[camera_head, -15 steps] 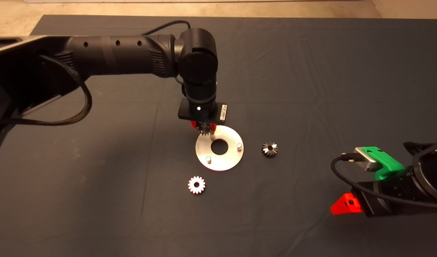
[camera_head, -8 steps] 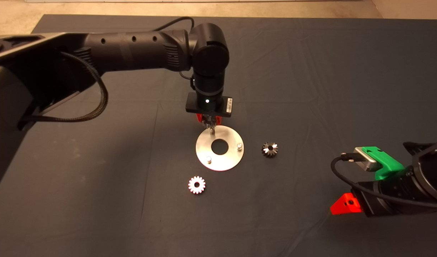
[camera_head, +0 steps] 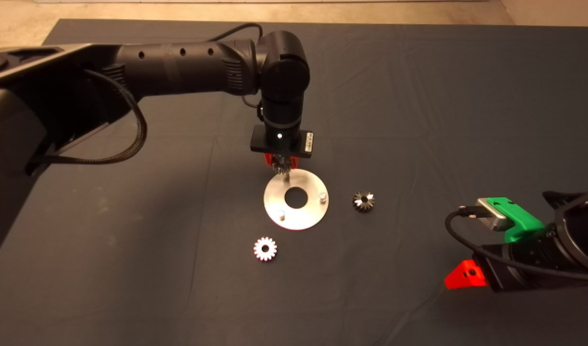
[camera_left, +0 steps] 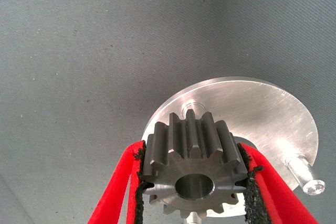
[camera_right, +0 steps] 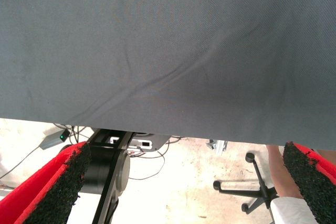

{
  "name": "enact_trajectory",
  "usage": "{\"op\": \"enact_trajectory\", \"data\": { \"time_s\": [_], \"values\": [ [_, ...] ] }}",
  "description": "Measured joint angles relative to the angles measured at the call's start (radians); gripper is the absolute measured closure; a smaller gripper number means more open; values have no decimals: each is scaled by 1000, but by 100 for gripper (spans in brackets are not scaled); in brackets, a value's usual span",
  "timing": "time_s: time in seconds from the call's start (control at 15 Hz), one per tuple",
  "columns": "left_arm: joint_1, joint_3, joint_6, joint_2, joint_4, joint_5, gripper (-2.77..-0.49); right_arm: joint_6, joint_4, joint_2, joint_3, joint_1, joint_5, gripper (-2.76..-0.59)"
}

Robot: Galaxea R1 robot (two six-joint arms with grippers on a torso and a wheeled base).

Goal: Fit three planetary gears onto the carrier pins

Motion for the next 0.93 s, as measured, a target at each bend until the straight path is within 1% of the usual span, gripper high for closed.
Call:
{"op": "enact_trajectory", "data": {
  "time_s": [0.2, 0.27, 0.53, 0.93],
  "values": [
    [1, -15, 11, 0, -3, 0, -96, 0, 0, 0, 0, 0, 0, -273],
    [4, -24, 24, 0, -2, 1, -96, 0, 0, 0, 0, 0, 0, -273],
    [23, -30, 29, 0, -3, 0, -96, 0, 0, 0, 0, 0, 0, -273],
    [23, -31, 30, 3, -3, 0, -96, 0, 0, 0, 0, 0, 0, -273]
  ]
}}
